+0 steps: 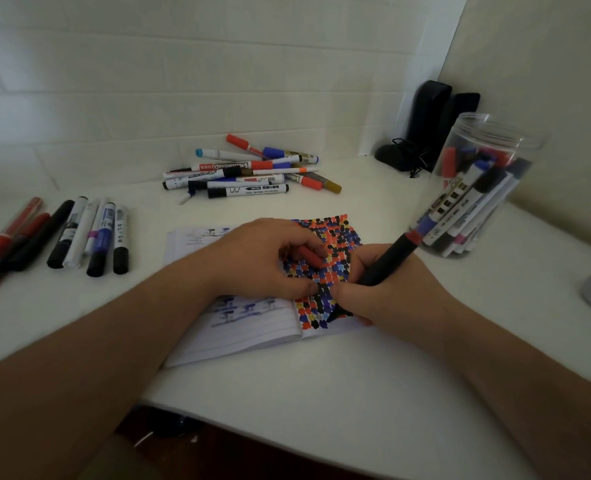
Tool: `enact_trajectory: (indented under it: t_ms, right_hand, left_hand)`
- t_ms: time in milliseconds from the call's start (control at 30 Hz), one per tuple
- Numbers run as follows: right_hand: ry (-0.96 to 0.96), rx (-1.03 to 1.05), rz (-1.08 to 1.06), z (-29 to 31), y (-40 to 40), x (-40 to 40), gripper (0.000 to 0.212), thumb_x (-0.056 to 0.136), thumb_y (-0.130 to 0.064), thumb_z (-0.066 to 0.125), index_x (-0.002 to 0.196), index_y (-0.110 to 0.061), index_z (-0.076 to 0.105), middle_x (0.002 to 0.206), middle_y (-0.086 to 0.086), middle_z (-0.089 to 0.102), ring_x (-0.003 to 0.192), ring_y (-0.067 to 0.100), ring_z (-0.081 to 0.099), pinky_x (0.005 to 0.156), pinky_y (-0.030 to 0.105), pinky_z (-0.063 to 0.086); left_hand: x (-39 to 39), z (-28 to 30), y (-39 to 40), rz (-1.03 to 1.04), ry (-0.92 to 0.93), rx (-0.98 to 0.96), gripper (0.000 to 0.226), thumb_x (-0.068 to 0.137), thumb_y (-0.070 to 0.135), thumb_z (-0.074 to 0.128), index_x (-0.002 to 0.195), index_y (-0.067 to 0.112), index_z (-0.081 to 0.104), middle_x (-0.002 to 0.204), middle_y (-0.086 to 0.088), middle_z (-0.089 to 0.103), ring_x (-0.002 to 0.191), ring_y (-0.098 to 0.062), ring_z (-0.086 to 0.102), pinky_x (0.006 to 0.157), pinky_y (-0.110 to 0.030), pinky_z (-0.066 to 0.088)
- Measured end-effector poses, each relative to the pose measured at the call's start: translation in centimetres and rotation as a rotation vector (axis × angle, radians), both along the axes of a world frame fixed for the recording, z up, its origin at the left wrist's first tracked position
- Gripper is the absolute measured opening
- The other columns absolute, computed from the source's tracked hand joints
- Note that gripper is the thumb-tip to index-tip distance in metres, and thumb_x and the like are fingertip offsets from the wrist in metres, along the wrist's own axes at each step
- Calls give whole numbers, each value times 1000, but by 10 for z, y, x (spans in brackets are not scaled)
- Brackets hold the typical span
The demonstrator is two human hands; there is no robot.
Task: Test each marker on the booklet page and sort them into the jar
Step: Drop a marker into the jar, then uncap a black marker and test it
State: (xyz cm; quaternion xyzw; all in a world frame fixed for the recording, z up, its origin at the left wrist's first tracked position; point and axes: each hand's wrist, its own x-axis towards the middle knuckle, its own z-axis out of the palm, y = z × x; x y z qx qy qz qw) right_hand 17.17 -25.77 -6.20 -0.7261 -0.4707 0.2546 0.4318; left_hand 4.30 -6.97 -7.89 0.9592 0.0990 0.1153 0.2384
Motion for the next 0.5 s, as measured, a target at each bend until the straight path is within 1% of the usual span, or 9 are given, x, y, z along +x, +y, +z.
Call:
enact_trajectory:
  t_ms: [133,233,333,433,500]
  right_hand:
    - [-78,4,-9,-2,0,1,36,80,-10,78,57,-21,53,52,-3,51,49,9,49,47,19,43]
    - [-9,16,-17,-1,-1,2,31,83,-7,77,61,-13,55,52,1,54,47,9,52,47,17,44]
    - [36,21,-10,0,-1,2,29,84,-5,77,63,-7,56,54,7,56,47,11,54,47,19,45]
    - [-26,9,10,-1,-1,0,32,82,-8,79,60,-14,56,54,10,56,48,11,53,47,21,45]
    - [-63,-1,3,-3,0,0,33,79,-11,79,58,-18,55,53,7,54,49,10,50,47,21,43]
  left_hand:
    - [0,0,0,5,5,2,51,76,51,83,122,43,65,106,31,70,106,8,61,96,-37,51]
    - [0,0,1,3,3,-7,51,75,53,83,123,45,64,107,31,70,106,8,61,97,-37,51]
    - [0,-1,1,2,2,-12,53,74,56,81,123,45,64,107,30,70,107,7,62,97,-39,52]
    - [0,0,0,-3,-6,-5,55,71,62,76,122,45,64,107,30,70,106,5,62,95,-40,52]
    - [-1,0,0,-5,-11,-18,56,70,62,75,122,44,65,107,29,70,106,5,63,95,-40,53]
